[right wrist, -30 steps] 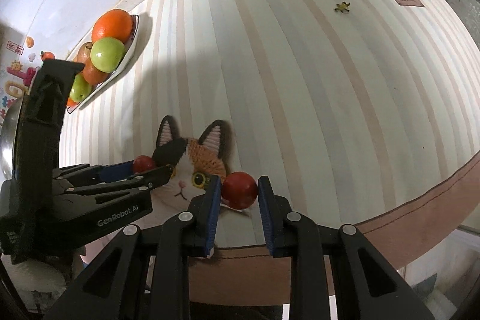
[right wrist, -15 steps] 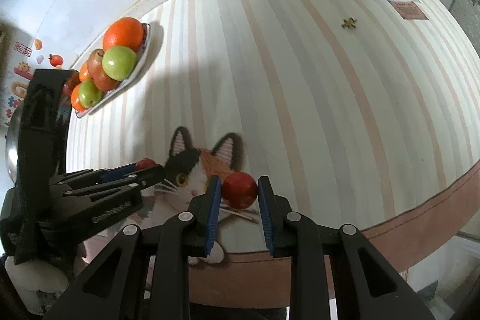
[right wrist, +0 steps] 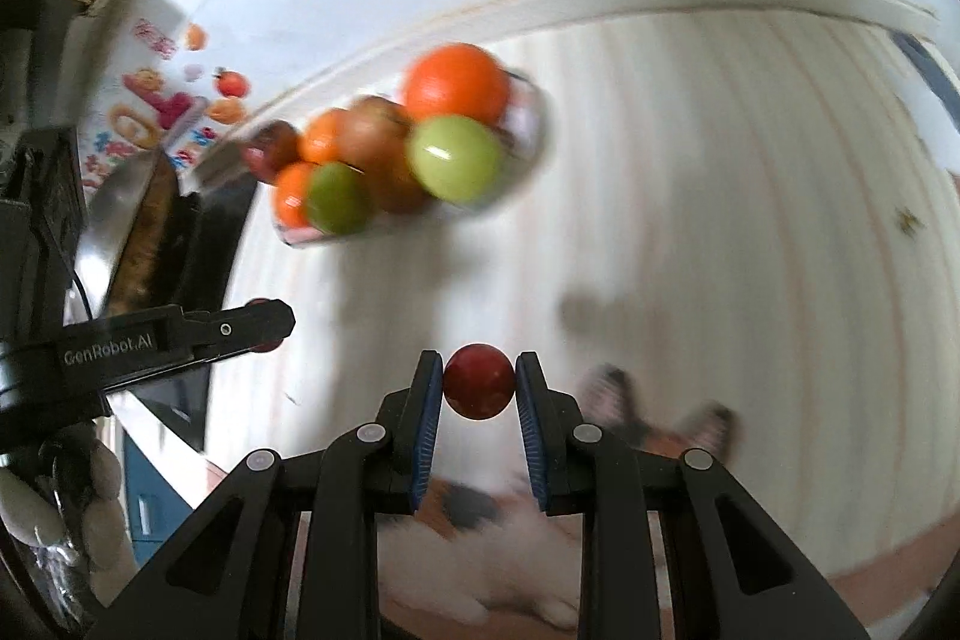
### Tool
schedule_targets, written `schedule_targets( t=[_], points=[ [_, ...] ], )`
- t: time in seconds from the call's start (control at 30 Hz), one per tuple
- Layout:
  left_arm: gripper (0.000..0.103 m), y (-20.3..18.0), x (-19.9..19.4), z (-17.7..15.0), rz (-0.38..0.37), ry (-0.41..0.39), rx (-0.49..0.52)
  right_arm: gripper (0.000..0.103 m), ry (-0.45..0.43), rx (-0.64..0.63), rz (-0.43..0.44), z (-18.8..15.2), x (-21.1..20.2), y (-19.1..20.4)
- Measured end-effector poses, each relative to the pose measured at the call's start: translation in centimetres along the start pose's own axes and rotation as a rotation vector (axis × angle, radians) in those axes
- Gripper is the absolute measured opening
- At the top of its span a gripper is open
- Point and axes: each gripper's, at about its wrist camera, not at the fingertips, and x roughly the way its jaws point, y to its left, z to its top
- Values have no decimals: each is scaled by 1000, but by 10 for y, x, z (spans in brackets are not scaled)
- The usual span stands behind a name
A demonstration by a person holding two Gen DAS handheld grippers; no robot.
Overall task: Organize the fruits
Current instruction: 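Carry both cherry tomatoes onto the plate and open both grippers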
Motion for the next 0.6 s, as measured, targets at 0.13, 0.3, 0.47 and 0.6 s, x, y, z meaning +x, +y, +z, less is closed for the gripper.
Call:
schedule_targets(
  t=[0.13,0.3,0.47,0.6],
  points=[
    [27,41,-12,27,-57,-31,-144,27,-22,4,68,27,19,28],
    [27,70,4,61,-147,-30,-277,27,-3,40,113,58,62,46],
    [27,83,27,82,-199,3,-356,27,18,42,96,74,102,56],
    [27,88,38,95,-227,20,-379,27,22,19,77,81,120,62]
  ],
)
